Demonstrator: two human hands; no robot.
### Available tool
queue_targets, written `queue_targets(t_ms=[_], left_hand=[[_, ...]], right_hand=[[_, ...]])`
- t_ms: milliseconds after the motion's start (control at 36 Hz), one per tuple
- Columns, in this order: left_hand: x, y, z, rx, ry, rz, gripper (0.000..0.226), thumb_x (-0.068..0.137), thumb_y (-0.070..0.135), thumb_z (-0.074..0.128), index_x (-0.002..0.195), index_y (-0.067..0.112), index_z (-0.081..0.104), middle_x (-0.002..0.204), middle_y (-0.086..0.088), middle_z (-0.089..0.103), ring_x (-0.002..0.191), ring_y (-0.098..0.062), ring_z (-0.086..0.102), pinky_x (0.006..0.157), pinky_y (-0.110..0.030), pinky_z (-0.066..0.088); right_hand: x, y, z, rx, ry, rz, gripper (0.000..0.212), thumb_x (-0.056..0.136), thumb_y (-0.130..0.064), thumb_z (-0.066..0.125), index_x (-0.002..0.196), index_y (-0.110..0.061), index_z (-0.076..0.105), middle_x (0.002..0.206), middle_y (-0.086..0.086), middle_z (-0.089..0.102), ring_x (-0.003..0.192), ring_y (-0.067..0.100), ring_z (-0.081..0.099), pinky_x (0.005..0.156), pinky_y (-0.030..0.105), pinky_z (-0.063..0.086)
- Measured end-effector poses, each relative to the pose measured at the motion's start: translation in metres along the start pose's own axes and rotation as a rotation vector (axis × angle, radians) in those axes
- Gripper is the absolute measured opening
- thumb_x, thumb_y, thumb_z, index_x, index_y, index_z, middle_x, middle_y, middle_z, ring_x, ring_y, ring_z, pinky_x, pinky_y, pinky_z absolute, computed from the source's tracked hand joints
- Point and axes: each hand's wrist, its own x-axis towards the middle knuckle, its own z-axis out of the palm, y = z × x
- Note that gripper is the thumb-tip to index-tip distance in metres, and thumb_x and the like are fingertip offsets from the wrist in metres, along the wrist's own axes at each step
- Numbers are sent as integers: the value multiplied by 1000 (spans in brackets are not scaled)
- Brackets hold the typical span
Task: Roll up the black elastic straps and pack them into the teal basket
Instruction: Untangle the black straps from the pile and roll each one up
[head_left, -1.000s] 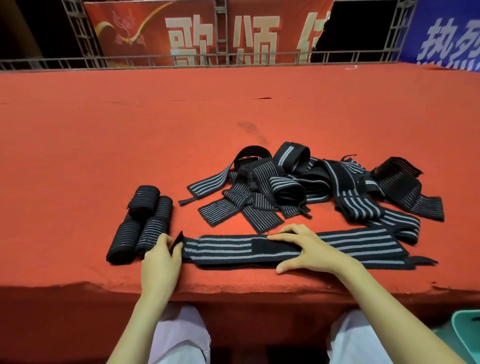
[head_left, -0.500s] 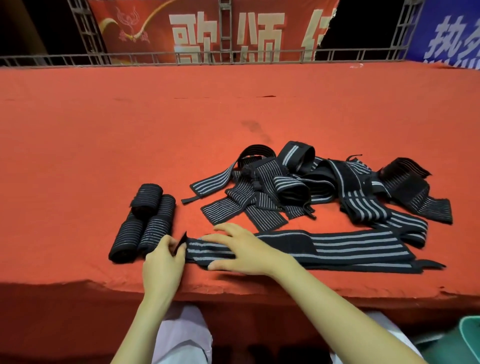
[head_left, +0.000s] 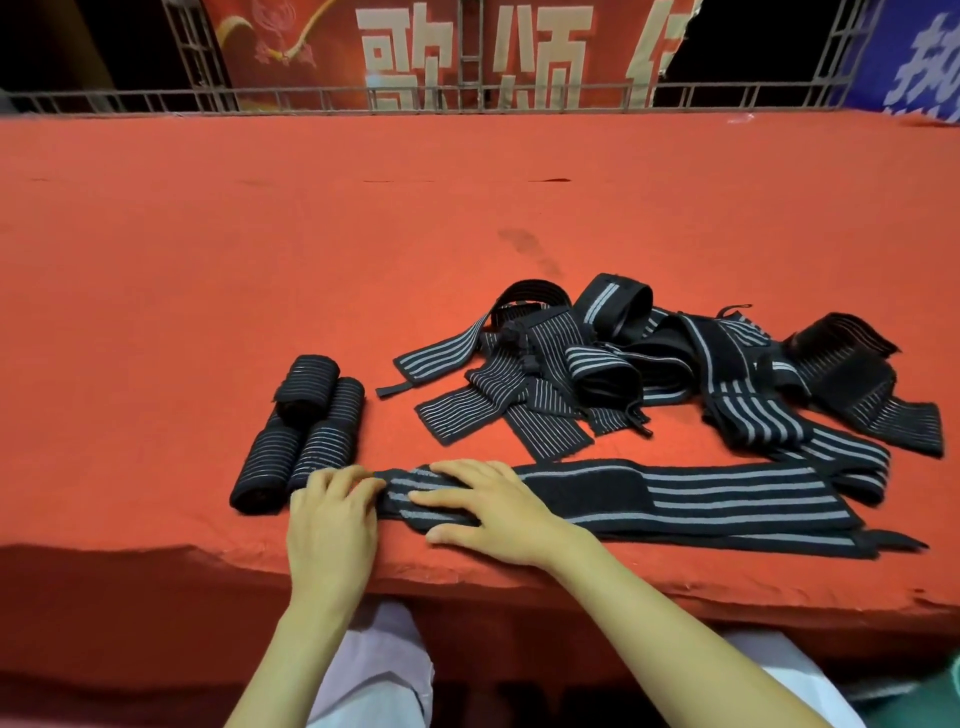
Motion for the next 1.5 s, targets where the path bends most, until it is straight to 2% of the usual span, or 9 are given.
queue_targets(t_ms=[139,278,417,611,750,1000,1250,1417,1500], left_hand=[[-12,4,-5,118,-68,49,40,73,23,36,83,14,74,77,1,69,72,-27,60,68,-34,27],[-11,7,-6,25,-100,-39,39,76,23,36,87,11,71,82,-4,66,70,-30,59,63,-38,43],[-15,12,-12,10,-57,-254,13,79,8,68,90,3,67,81,-16,58,71,-38,56,60,-44,45],[-14,12,-10,57,-172,-448,27,74,25,79,81,1,68,79,-20,56,76,-41,54,66,-48,42],[-9,18,-8,-109,-193,-601,20,85,29,67,92,10,67,96,-14,55,98,-37,48,84,-45,32],[-12,31,-10,-295,-88,-615,21,85,21,66,100,10,54,100,-9,60,98,-36,52,84,-45,34],[-9,31,-15,-518,45,-602,24,84,17,67,99,10,50,91,-7,52,88,-31,53,86,-49,43],[3,35,-23,-922,-85,-846,36,93,45,52,110,14,54,100,-5,67,90,-22,64,87,-39,48],[11,39,-22,-1136,-115,-907,37,87,37,66,112,11,57,99,-6,70,88,-21,68,83,-38,53]], right_hand=[[1,-4,1,26,6,2,42,90,-54,54,131,-44,51,150,-10,34,139,7,22,116,33,10],[11,-11,-1,18,30,53,38,90,-53,54,124,-35,55,129,-11,45,124,12,36,110,40,22],[17,-18,2,-69,-22,64,41,95,-50,44,135,-41,44,126,-2,41,121,21,35,108,43,23],[30,-22,4,76,-17,108,28,92,-46,54,116,-32,56,120,-6,42,119,16,38,109,49,20],[23,-15,13,107,74,71,32,92,-46,55,121,-34,57,129,-12,44,127,10,37,115,48,11],[15,-8,6,37,67,12,61,74,-64,65,128,-40,47,131,-12,41,125,10,34,109,35,21],[16,-9,-7,266,169,89,53,70,-40,75,114,-31,47,114,-13,51,109,9,46,100,37,37],[11,-3,-6,439,241,48,53,72,-33,79,116,-28,50,117,-16,52,112,3,48,101,30,40],[10,-2,-4,326,175,-12,52,74,-41,76,118,-29,51,120,-14,50,114,3,46,103,31,38]])
